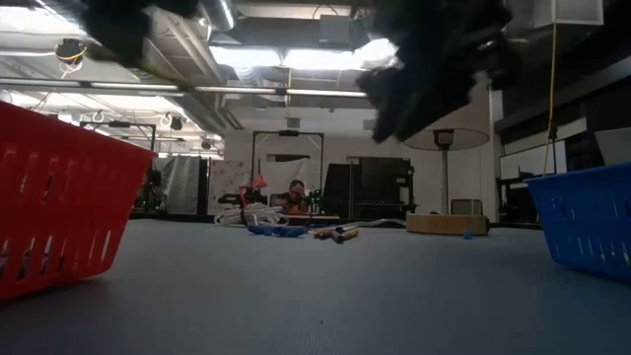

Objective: Sort crayons
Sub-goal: Put the yellow crayon into the green bin

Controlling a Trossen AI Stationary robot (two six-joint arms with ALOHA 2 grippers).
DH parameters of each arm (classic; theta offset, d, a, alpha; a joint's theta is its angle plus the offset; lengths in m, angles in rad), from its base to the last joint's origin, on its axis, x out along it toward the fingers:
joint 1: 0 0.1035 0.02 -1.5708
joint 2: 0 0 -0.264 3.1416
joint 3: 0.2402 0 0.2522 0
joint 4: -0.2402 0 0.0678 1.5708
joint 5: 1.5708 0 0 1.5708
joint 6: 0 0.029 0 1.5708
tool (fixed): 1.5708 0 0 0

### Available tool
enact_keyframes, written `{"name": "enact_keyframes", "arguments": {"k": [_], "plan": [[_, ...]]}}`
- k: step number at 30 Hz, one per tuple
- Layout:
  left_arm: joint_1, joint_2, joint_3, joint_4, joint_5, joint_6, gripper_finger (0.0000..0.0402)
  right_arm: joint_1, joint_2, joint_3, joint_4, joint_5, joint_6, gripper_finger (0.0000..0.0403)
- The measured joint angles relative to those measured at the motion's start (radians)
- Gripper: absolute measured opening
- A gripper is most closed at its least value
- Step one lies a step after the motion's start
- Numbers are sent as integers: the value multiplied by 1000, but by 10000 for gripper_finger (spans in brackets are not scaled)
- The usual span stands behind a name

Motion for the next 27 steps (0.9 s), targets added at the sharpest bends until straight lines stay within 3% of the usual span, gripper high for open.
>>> {"name": "enact_keyframes", "arguments": {"k": [8,17,22,27], "plan": [[-344,-11,0,-37,-52,-594,6,-118,123,0,131,2,-5,140],[-608,52,0,-49,-41,-1140,6,-203,170,0,167,12,-112,140],[-700,98,0,-49,35,-1349,6,-243,177,0,171,10,-146,140],[-743,144,0,-48,131,-1398,6,-258,177,0,169,4,-154,140]]}}
